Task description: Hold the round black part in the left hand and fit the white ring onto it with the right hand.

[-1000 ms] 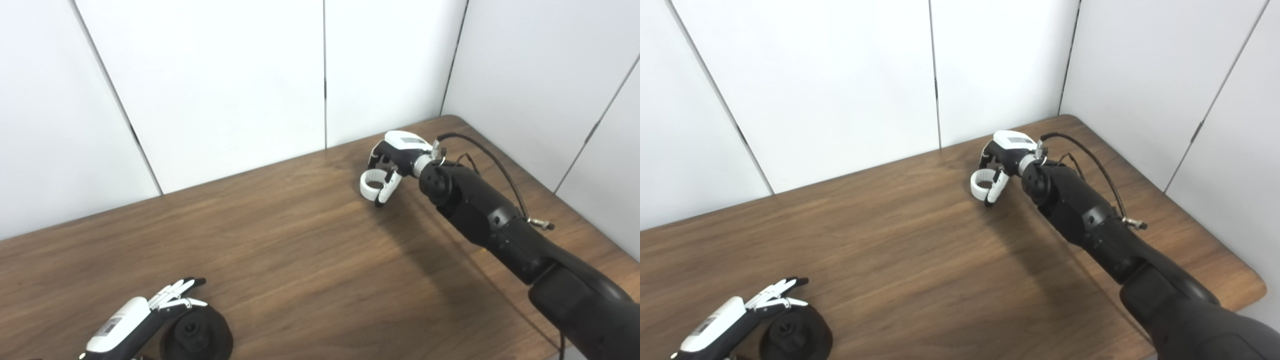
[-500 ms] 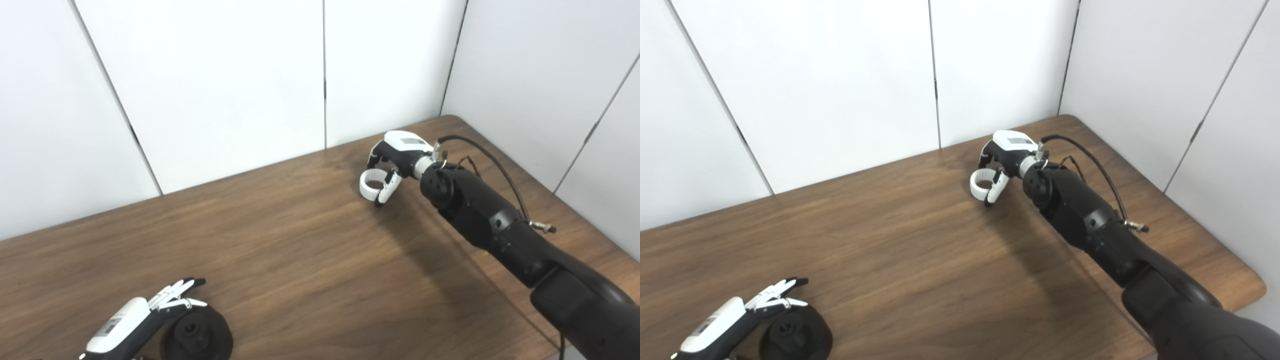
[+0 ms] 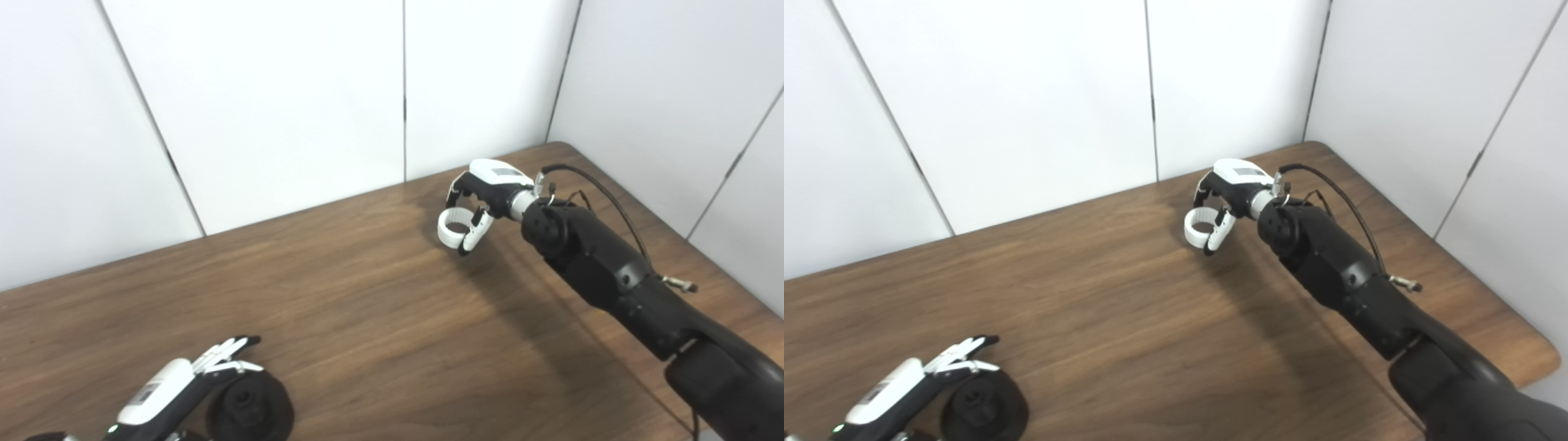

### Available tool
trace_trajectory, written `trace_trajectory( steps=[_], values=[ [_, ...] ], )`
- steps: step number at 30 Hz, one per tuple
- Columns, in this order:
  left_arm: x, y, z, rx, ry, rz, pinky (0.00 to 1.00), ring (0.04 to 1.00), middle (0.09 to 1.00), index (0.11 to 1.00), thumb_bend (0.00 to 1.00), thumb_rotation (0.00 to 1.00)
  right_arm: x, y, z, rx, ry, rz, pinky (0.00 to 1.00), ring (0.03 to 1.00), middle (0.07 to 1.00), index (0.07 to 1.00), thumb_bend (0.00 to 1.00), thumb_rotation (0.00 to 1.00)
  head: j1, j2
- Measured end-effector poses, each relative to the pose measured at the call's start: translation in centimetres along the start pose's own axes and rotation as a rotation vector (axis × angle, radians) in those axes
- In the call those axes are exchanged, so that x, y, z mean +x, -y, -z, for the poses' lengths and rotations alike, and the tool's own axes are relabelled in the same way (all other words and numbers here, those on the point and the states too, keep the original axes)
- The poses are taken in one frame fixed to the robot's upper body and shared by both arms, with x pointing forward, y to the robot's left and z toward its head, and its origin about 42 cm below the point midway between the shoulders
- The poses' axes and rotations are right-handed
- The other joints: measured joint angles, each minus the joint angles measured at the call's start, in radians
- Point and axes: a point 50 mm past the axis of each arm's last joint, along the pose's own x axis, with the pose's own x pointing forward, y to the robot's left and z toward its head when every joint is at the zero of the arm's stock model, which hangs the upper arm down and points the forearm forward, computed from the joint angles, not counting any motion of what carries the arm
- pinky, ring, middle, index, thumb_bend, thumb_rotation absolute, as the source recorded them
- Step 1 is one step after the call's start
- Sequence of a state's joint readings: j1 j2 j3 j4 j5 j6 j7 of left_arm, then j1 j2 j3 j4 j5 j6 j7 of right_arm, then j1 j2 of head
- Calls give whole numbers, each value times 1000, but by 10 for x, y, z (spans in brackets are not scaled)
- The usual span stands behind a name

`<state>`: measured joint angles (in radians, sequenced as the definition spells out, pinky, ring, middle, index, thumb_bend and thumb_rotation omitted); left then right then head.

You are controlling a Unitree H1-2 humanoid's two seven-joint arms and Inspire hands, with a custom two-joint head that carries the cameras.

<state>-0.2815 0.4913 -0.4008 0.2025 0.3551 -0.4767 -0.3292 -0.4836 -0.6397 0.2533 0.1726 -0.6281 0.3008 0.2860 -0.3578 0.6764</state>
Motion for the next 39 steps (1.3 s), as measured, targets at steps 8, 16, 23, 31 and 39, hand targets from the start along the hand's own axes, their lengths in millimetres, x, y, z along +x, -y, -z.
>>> trace_trajectory(
  steps=[8, 16, 23, 31, 39],
  values=[
    [5, 2, -2, -6, -9, -5, 1000, 1000, 992, 486, 523, 68, -12, 9, -18, -6, 82, -5, 705, 821, 792, 483, 524, 132, 102, 28],
    [16, 6, -9, -17, -23, -12, 1000, 1000, 992, 486, 523, 69, -27, 14, -34, 4, 177, -17, 712, 814, 786, 483, 524, 131, 218, 58],
    [22, 9, -12, -13, -23, -17, 1000, 1000, 984, 485, 522, 72, -40, 14, -47, 17, 250, -36, 712, 816, 789, 482, 524, 133, 289, 77],
    [29, 11, -15, -14, -18, -19, 1000, 1000, 996, 484, 521, 74, -56, 16, -68, 16, 367, -53, 731, 825, 802, 481, 523, 134, 338, 89],
    [38, 13, -16, -26, -12, -23, 1000, 1000, 999, 484, 522, 73, -68, 7, -96, 63, 469, -88, 691, 808, 795, 480, 524, 138, 381, 95]
  ],
)
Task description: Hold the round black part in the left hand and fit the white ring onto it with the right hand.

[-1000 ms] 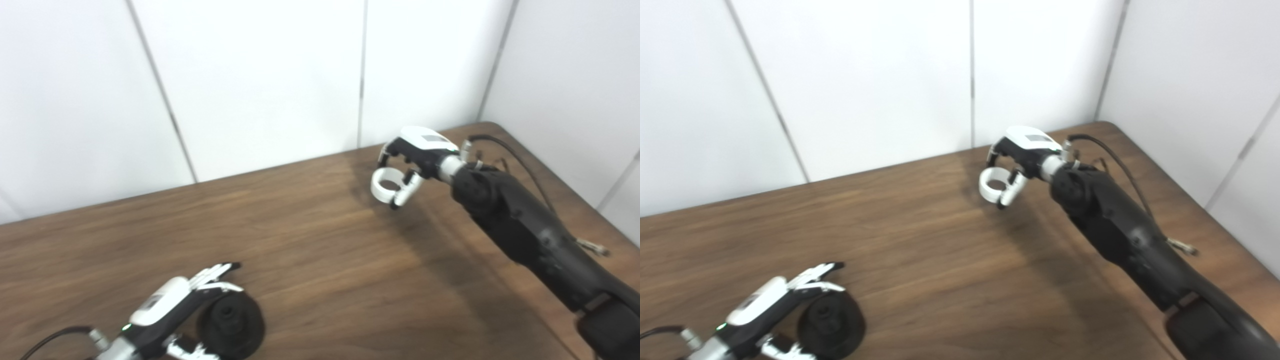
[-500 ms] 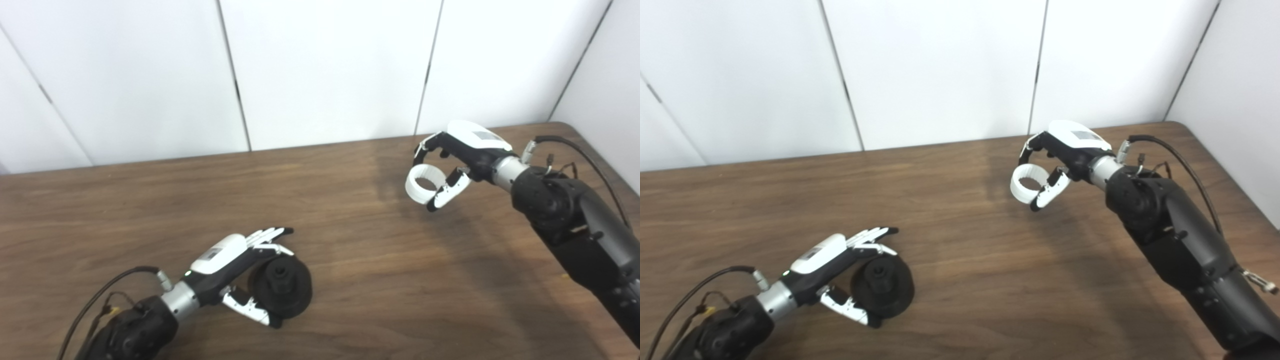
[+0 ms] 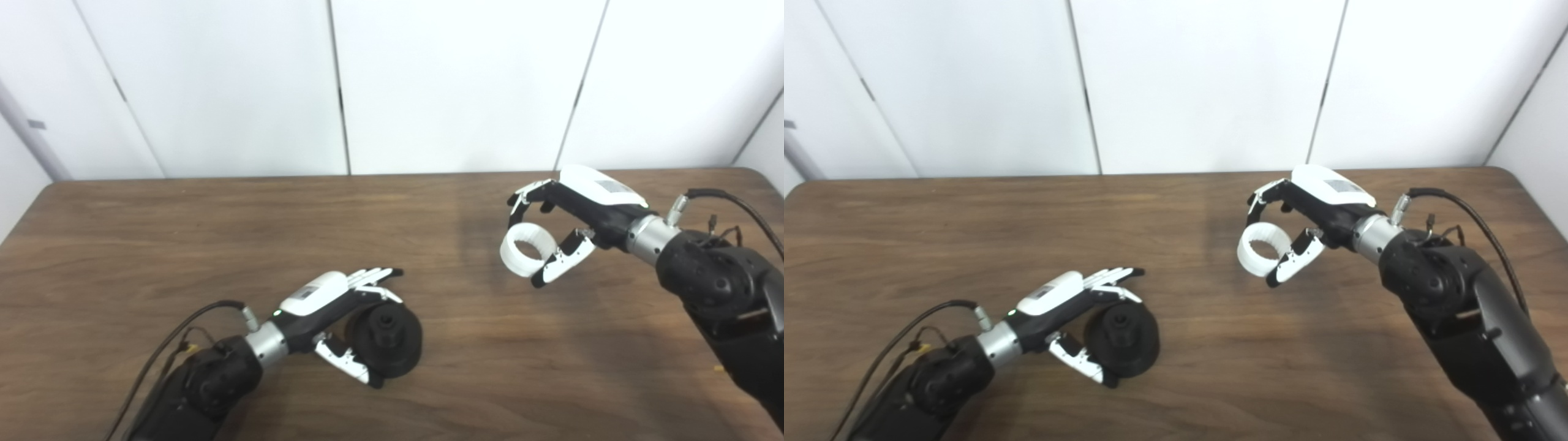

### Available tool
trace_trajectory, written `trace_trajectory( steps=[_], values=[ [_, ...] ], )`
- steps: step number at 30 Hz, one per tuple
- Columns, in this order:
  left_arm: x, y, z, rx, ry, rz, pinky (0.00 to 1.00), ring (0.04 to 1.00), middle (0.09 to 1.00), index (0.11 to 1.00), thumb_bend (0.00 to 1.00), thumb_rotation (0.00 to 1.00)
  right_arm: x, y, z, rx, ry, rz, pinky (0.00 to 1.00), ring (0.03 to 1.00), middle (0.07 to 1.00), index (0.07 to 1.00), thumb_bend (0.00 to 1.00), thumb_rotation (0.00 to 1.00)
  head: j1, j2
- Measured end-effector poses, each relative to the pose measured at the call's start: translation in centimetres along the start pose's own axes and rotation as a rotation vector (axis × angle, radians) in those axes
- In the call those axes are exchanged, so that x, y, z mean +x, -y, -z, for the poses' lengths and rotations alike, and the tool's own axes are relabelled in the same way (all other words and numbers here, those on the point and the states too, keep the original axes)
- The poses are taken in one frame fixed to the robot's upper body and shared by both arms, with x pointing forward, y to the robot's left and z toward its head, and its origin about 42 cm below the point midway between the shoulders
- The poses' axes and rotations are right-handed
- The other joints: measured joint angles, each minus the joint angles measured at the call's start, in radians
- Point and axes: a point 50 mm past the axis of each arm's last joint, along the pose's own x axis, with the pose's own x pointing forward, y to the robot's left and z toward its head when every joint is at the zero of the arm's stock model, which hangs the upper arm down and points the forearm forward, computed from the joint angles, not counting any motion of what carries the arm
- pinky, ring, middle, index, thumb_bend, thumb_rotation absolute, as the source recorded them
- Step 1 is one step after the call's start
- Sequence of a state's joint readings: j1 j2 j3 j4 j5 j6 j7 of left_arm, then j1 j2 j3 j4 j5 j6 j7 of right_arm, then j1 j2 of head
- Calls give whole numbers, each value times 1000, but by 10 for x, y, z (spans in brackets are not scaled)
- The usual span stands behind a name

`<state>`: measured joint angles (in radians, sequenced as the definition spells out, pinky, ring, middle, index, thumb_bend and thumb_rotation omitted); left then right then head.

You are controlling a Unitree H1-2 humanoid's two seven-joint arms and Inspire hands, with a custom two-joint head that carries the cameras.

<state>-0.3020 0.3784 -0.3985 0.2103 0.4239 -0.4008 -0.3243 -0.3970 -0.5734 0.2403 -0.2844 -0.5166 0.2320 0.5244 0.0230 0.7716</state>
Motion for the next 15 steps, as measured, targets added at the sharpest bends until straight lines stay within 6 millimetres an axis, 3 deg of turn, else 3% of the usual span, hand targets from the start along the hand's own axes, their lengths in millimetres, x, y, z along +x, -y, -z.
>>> trace_trajectory(
  steps=[15],
  values=[
    [5, 2, -2, -7, -5, -4, 1000, 1000, 999, 483, 522, 74, 10, -20, -47, 47, 144, -42, 688, 799, 790, 479, 524, 142, 11, 11]
  ],
)
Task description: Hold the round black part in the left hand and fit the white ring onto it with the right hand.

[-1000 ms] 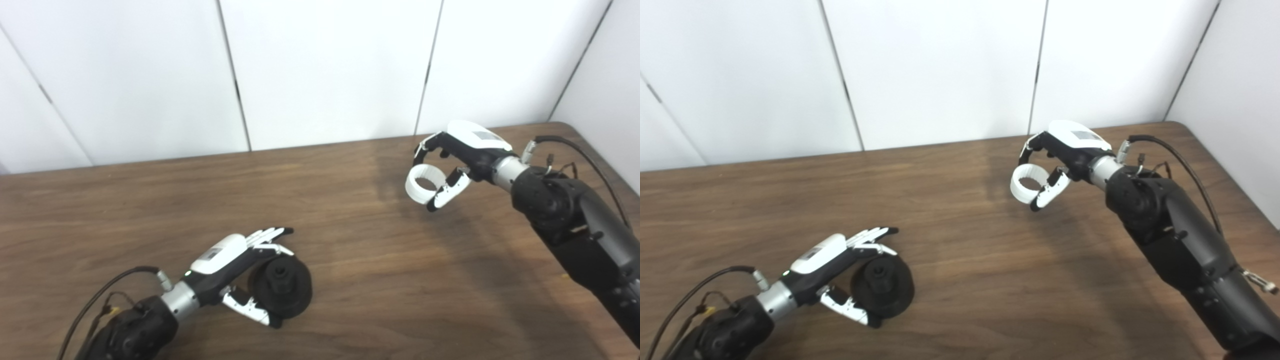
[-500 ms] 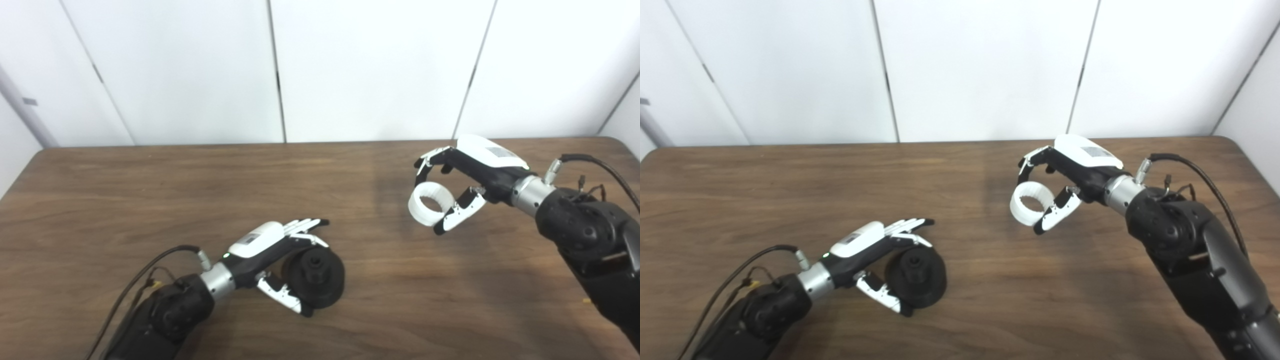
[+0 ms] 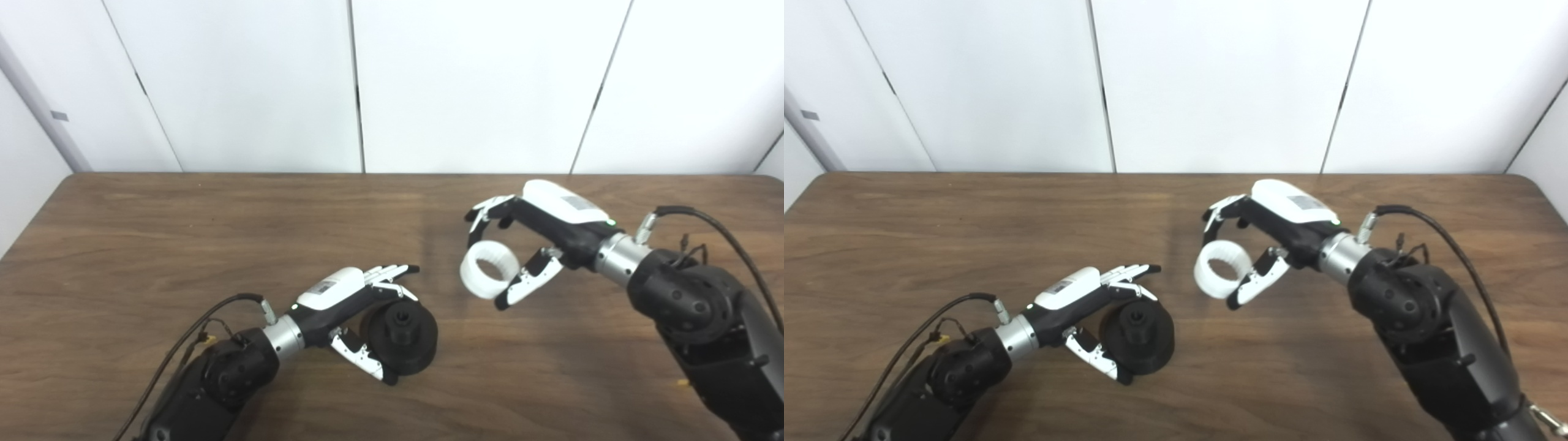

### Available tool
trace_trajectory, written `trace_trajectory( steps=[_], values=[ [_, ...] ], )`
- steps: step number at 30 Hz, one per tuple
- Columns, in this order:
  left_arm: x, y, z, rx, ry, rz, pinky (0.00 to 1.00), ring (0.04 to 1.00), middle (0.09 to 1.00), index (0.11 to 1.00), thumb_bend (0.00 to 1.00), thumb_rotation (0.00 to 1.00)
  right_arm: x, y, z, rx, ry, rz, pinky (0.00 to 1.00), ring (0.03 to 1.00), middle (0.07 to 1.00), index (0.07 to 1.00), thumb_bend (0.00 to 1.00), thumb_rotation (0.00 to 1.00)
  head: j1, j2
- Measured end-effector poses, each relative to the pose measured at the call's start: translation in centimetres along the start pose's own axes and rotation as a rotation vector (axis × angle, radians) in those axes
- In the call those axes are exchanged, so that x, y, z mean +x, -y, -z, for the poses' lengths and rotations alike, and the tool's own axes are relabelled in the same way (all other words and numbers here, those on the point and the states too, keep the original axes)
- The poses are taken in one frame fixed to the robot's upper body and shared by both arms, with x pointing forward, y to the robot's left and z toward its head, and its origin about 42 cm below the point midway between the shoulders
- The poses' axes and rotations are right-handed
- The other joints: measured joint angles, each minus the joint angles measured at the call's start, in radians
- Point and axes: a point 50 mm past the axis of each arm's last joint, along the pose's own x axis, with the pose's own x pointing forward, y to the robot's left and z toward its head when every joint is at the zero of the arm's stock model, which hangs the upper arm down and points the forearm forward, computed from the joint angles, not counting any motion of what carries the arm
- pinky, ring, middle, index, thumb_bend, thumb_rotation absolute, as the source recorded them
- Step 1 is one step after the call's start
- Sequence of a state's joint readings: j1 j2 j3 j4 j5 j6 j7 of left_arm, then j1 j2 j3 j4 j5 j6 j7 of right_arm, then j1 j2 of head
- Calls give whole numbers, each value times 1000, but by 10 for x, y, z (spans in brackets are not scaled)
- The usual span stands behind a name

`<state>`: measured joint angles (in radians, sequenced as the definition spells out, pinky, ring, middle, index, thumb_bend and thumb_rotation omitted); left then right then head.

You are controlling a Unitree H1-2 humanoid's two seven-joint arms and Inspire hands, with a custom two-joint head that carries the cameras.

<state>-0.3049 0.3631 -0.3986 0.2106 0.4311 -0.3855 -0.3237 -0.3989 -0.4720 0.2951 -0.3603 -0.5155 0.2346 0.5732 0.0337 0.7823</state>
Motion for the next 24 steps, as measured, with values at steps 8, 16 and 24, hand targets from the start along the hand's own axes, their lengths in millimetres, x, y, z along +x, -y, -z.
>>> trace_trajectory(
  steps=[8, 16, 24],
  values=[
    [3, 1, -1, -7, -5, 2, 1000, 1000, 1000, 484, 521, 76, 6, -6, -19, 15, 41, -26, 698, 806, 799, 480, 523, 141, 12, 2],
    [4, 1, -2, -7, -6, 3, 1000, 1000, 999, 484, 521, 76, 14, -11, -33, 17, 84, -43, 697, 808, 799, 480, 522, 142, 18, 5],
    [5, 1, -3, -8, -5, 4, 1000, 1000, 1000, 484, 521, 76, 18, -19, -42, 16, 102, -64, 685, 806, 800, 480, 522, 141, 18, 8]
  ],
)
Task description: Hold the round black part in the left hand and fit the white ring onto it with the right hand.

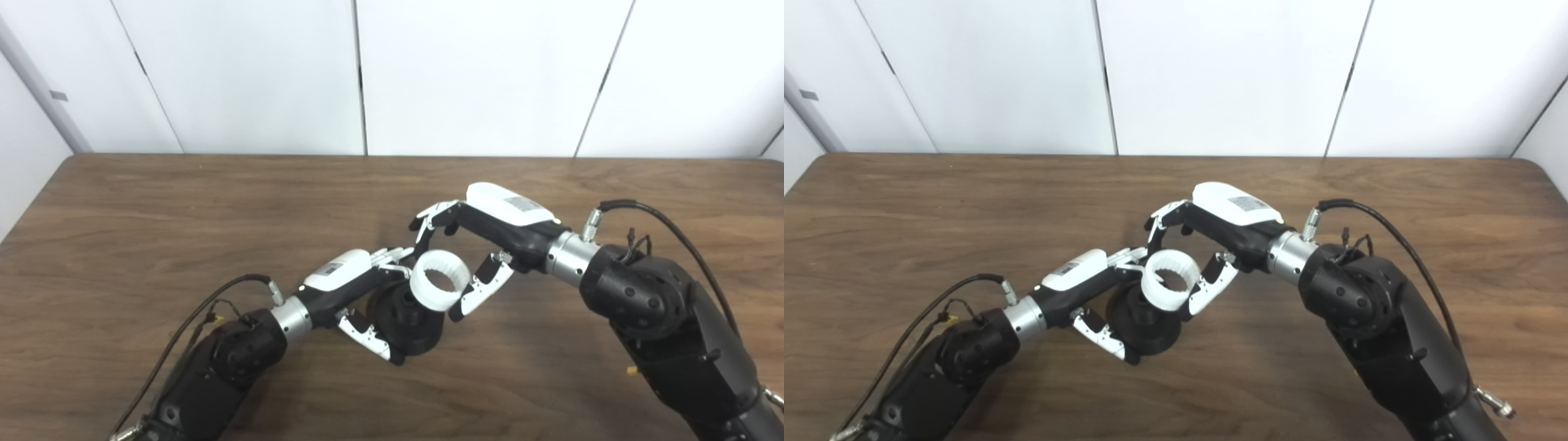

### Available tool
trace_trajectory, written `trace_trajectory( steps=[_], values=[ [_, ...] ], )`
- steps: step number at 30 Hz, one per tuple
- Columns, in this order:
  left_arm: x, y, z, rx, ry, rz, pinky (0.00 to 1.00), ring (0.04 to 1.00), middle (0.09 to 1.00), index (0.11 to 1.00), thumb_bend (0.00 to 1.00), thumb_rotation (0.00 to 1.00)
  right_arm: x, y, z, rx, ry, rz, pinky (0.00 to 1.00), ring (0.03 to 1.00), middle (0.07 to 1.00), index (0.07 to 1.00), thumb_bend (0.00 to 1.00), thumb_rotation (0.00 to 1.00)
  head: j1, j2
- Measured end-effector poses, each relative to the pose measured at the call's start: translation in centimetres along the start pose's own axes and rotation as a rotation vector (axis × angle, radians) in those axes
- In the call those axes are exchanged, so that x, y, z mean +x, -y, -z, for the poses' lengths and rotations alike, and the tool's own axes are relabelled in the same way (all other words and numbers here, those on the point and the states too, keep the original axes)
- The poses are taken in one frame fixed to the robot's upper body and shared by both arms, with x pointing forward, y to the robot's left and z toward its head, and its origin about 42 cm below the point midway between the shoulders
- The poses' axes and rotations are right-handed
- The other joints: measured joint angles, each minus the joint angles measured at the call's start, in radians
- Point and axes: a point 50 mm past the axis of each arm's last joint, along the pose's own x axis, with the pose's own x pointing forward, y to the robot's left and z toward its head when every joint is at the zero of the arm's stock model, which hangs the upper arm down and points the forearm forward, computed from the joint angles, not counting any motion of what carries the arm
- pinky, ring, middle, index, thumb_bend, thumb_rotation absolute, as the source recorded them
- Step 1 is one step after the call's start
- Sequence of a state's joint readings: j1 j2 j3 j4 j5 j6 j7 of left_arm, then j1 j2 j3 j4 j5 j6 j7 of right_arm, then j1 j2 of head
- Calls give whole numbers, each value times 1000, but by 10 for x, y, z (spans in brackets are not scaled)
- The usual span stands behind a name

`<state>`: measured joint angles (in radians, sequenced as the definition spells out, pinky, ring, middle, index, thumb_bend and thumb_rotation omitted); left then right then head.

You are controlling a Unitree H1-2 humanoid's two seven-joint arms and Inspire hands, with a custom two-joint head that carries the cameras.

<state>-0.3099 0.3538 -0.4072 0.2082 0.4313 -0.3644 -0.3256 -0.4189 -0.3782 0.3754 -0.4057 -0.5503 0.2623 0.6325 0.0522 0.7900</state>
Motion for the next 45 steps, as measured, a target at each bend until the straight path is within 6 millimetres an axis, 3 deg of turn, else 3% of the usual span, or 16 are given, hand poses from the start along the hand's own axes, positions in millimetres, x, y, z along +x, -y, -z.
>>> trace_trajectory(
  steps=[8, 29, 45],
  values=[
    [1, 0, -2, -1, -5, 4, 1000, 1000, 997, 484, 521, 75, 4, -3, -5, 8, 12, 1, 674, 802, 800, 480, 522, 141, 0, 3],
    [2, 0, -6, 0, -5, 4, 1000, 1000, 994, 484, 521, 75, 10, -16, 7, 38, -40, -23, 698, 810, 805, 481, 521, 142, 9, 12],
    [2, 0, -7, 2, -1, 5, 1000, 1000, 997, 484, 521, 76, 19, -27, -2, 38, -18, -40, 698, 797, 791, 481, 522, 141, 6, 20]
  ],
)
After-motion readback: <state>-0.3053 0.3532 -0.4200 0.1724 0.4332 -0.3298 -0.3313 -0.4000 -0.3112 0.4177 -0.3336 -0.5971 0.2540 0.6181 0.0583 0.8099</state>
